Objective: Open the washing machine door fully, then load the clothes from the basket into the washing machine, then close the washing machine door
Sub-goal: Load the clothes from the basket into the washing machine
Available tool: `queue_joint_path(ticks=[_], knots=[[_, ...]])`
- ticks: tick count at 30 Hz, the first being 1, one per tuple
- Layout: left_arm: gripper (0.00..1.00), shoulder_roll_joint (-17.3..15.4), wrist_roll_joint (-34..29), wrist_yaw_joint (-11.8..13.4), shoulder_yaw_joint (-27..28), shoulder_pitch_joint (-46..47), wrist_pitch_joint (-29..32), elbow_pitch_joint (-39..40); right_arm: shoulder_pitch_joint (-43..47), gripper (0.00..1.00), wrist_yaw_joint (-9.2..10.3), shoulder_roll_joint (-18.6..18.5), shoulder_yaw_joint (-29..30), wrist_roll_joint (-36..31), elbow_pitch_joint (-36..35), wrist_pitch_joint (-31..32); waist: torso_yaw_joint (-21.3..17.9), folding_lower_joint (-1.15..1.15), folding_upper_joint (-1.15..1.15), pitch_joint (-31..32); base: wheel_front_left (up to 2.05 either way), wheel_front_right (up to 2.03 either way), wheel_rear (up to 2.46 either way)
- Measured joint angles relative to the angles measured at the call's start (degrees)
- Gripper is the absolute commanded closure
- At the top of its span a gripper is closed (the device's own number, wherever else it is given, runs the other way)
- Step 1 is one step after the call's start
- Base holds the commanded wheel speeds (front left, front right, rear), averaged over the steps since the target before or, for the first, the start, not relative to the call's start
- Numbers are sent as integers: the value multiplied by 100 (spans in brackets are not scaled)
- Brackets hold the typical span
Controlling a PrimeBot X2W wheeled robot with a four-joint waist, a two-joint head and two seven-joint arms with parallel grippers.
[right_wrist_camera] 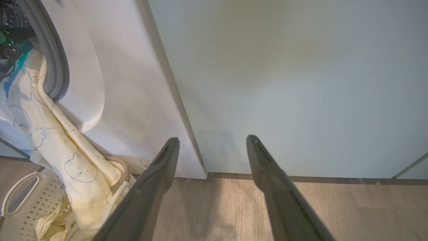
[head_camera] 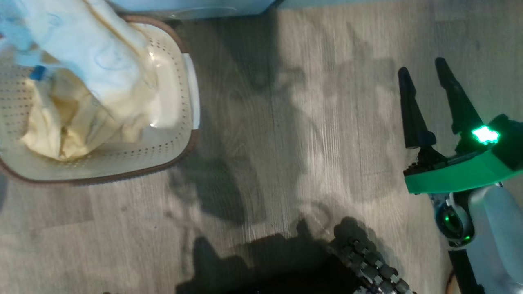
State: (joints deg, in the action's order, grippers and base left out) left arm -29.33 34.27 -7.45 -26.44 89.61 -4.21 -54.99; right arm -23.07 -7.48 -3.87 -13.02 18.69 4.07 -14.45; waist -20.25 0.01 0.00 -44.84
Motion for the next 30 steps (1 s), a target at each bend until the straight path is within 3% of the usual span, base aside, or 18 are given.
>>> queue_joint_path(ticks=[6,12,21,27,28,29,30], knots=[[100,-52,-155,-1,-118,649,-698,-442,-98,0,0,40,-57,0,-1,0,-157,0,0,-234,0,0,0],[100,-148,-316,-1,-60,1328,-1001,-584,-116,0,1,51,-124,4,-1,0,-261,-1,0,-409,0,0,0],[100,-249,-655,56,995,1490,-1048,539,-324,0,0,75,-168,5,-1,0,-313,-1,0,-615,0,0,0],[98,-52,-890,48,1260,963,-1051,332,-323,0,1,82,-164,5,3,0,-272,-1,0,-627,0,0,0],[73,-10,-917,47,1238,895,-1051,205,-323,0,0,83,-160,5,3,0,-262,-1,0,-621,0,0,0],[57,52,-924,45,1216,852,-1051,90,-323,0,1,83,-154,5,3,0,-249,-1,0,-617,0,0,0],[34,108,-925,37,1178,833,-1051,-4,-322,0,1,83,-146,5,9,0,-235,-1,0,-612,0,0,0]])
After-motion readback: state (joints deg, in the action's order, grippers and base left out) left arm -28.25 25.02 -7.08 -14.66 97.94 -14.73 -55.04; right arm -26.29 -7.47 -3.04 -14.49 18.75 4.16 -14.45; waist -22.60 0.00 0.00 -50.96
